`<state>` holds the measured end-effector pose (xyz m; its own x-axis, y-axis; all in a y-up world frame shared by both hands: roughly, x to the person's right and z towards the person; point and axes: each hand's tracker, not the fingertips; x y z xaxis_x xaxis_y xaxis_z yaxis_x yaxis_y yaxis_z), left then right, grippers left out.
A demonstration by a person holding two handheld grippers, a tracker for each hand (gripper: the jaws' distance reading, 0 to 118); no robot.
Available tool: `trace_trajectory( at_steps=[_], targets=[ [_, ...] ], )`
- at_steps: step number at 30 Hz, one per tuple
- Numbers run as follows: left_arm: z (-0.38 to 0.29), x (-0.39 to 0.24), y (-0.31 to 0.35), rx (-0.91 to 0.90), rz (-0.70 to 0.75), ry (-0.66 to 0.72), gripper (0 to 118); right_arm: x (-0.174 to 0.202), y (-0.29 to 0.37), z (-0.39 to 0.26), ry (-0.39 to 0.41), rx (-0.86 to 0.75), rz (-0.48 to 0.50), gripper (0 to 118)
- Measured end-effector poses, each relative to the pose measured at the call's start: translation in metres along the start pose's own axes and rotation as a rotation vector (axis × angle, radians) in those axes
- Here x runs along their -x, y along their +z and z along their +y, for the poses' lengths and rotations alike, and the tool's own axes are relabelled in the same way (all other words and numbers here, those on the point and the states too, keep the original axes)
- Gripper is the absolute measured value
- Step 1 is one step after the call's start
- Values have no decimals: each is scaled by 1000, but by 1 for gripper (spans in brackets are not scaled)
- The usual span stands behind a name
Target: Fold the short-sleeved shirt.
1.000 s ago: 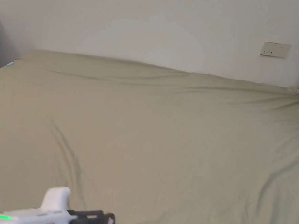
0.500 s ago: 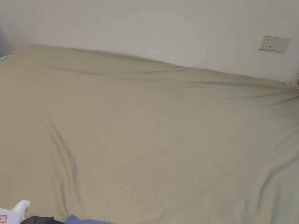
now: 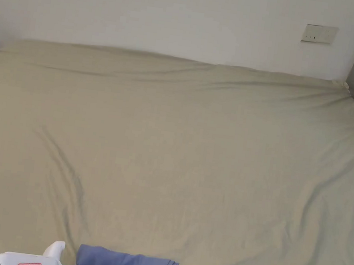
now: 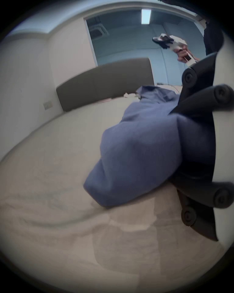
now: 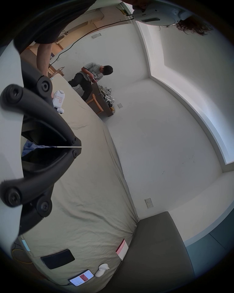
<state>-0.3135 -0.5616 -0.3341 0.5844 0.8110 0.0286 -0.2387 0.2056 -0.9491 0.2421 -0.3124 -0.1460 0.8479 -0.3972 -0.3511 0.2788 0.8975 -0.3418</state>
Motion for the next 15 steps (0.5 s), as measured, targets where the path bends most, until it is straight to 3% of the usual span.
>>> trace_trajectory(
  at_steps=[4,14,15],
  targets=[
    [9,-4,7,-12,143,-103,18,-2,0,-3,10,9,-20,3],
    [35,7,88,-76,268,-175,18,-12,3,-7,-35,0,-29,3],
    [24,-24,96,-80,319,-188,18,-12,2,-7,-37,-2,-29,3]
  ],
)
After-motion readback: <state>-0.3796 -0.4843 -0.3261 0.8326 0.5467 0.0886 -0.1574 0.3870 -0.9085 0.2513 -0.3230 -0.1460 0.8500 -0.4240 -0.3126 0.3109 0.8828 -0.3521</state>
